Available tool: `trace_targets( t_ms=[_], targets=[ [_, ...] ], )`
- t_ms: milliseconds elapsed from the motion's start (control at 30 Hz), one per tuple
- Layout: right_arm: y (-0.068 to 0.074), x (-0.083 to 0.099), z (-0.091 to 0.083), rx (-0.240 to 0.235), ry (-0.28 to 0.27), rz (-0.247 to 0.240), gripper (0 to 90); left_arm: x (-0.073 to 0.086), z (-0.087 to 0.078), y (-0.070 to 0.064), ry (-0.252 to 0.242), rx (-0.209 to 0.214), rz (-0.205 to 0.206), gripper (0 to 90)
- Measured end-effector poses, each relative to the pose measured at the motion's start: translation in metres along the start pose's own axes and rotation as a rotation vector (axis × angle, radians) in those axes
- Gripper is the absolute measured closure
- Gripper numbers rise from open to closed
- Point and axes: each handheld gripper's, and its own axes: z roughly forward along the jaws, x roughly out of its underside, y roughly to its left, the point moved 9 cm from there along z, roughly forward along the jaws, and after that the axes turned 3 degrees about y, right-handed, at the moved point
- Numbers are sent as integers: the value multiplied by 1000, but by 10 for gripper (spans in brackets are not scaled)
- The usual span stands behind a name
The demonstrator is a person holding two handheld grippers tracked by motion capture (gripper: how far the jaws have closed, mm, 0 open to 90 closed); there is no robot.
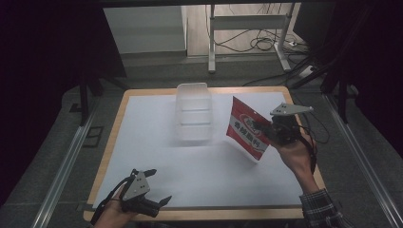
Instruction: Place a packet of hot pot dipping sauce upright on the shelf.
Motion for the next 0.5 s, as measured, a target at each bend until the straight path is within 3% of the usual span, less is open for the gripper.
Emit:
trace_targets(
  t_ms=[500],
  targets=[
    [-18,-32,17,-36,-23,-9,876,0,-2,4,-9,-4,-30,24]
  ],
)
